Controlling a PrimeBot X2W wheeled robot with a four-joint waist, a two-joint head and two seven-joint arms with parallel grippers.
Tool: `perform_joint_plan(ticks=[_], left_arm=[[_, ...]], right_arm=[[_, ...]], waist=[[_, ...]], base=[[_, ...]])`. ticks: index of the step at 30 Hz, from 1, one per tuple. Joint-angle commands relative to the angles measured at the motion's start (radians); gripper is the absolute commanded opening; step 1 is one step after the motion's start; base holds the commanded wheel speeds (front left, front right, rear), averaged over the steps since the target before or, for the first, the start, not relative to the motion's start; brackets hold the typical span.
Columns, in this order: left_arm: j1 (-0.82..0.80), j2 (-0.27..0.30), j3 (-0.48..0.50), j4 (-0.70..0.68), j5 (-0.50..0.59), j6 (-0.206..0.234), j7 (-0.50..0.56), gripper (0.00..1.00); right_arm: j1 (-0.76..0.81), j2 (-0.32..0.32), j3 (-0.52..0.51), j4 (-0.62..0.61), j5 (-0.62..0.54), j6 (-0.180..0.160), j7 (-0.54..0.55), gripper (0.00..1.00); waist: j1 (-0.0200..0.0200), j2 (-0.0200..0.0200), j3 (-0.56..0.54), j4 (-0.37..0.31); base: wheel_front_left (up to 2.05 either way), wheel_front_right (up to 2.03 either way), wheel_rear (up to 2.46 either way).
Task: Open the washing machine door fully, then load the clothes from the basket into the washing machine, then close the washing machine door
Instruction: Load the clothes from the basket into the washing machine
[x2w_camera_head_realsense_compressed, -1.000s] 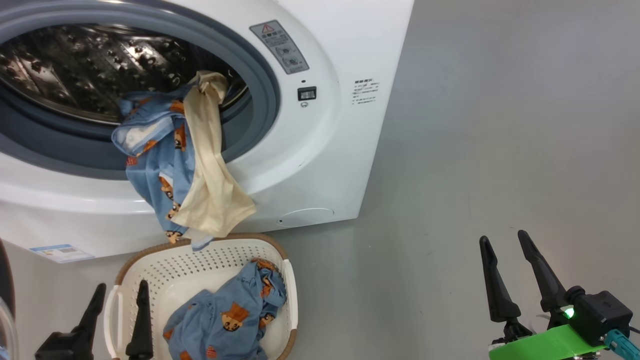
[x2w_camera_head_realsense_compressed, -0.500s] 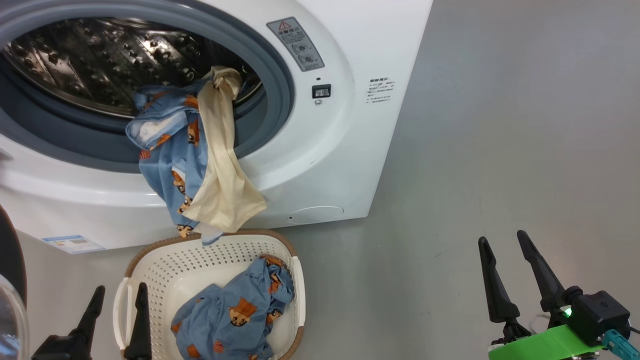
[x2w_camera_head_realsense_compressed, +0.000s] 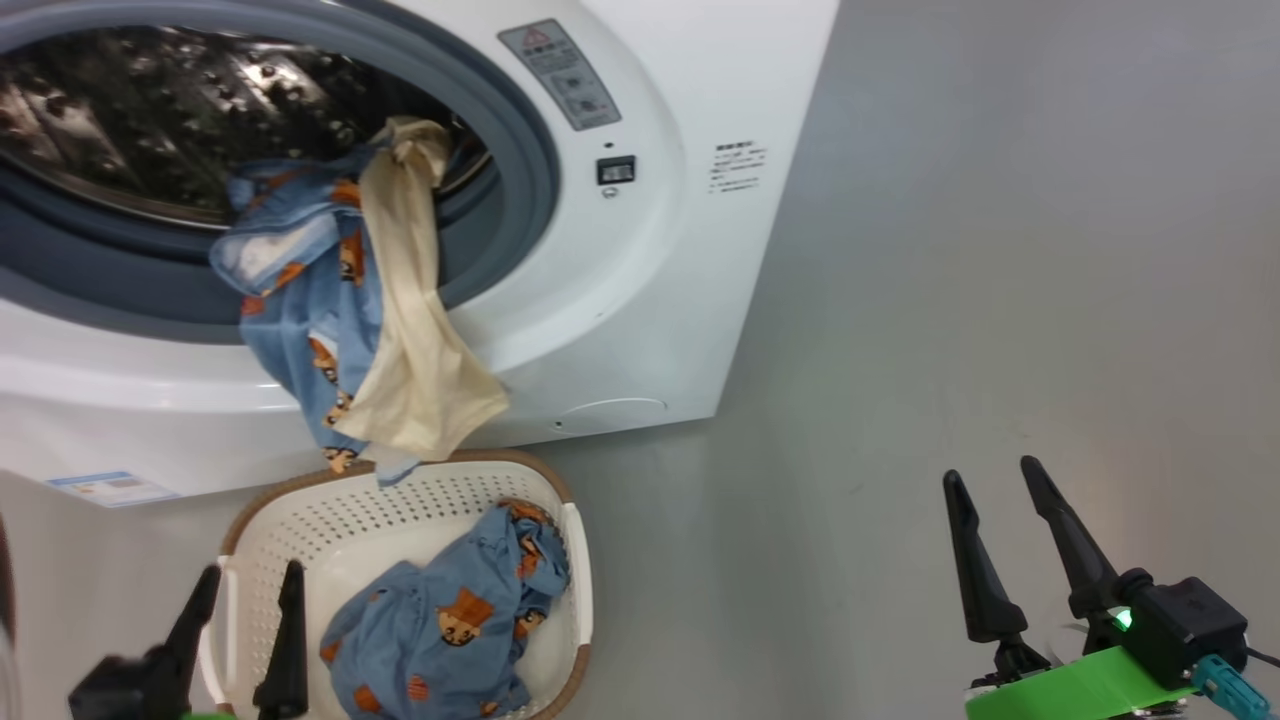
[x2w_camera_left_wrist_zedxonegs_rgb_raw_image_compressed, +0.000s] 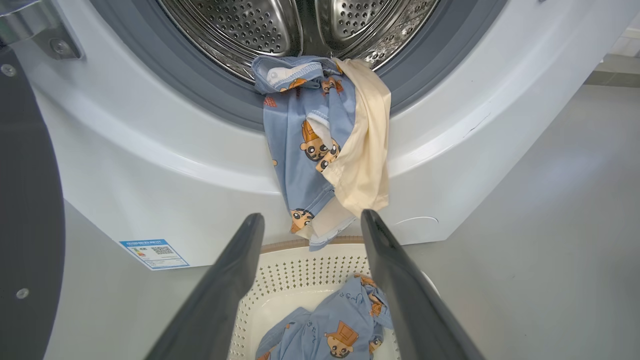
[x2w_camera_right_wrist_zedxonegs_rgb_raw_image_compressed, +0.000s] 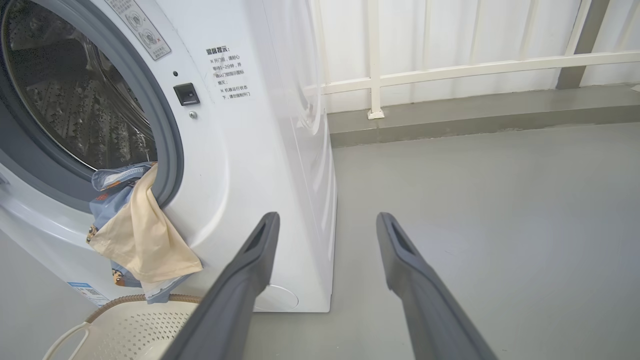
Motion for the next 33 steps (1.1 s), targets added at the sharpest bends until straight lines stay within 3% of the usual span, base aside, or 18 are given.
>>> perform_joint_plan(ticks=[1,14,24,33], left_arm=[[-0.052,0.025,0.034,-0.008,-0.002,-0.009,-0.005,1.00],[-0.214,0.054,0.007,0.166,0.028,-0.060,-0.027,1.00],[-0.384,0.086,0.051,0.383,-0.013,-0.117,-0.054,1.00],[-0.484,0.128,0.091,0.542,-0.007,-0.126,-0.081,1.00]], right_arm=[[-0.019,-0.009,0.032,-0.029,0.003,0.006,-0.012,1.00],[-0.025,-0.009,0.055,-0.057,0.022,0.006,-0.012,1.00],[-0.030,-0.009,0.083,-0.100,0.029,0.006,-0.012,1.00],[-0.025,-0.009,0.108,-0.130,0.035,0.006,-0.012,1.00]], waist=[[0.0000,0.0000,0.014,-0.015],[0.0000,0.0000,0.091,-0.121],[0.0000,0.0000,0.177,-0.218],[0.0000,0.0000,0.228,-0.277]], base=[[0.00,0.00,0.00],[0.00,0.00,0.00],[0.00,0.00,0.00],[0.00,0.00,0.00]])
